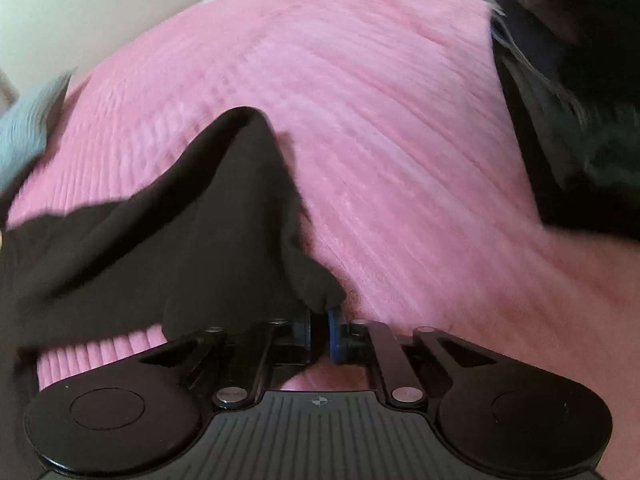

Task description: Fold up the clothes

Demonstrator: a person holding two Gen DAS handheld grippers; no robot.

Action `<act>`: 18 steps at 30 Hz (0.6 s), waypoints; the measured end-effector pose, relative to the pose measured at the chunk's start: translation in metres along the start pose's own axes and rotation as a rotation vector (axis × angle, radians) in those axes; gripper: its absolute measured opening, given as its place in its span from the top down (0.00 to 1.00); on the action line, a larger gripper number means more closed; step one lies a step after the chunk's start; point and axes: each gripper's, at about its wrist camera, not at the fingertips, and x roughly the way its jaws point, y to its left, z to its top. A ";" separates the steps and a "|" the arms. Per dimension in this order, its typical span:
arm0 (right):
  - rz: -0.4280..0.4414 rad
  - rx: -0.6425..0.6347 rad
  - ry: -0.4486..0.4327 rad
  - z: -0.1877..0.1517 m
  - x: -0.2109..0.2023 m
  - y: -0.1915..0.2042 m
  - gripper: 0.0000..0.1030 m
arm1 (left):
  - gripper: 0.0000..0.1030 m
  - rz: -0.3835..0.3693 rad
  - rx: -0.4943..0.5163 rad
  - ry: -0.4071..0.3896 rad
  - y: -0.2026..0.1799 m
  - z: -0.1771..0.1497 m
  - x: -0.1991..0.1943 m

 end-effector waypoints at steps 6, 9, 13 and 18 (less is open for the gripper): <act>-0.294 -0.165 -0.159 0.043 -0.055 -0.035 0.89 | 0.42 -0.007 -0.003 -0.034 -0.004 0.012 -0.011; -0.388 -0.247 -0.141 0.052 -0.052 -0.042 0.25 | 0.42 -0.001 -0.014 -0.049 -0.004 0.017 -0.013; -0.373 -0.325 -0.155 0.042 -0.055 -0.030 0.25 | 0.41 0.009 -0.051 -0.073 -0.002 0.016 -0.022; -0.196 -0.365 -0.138 0.016 -0.055 0.011 0.25 | 0.41 0.044 -0.114 -0.067 0.007 -0.004 -0.022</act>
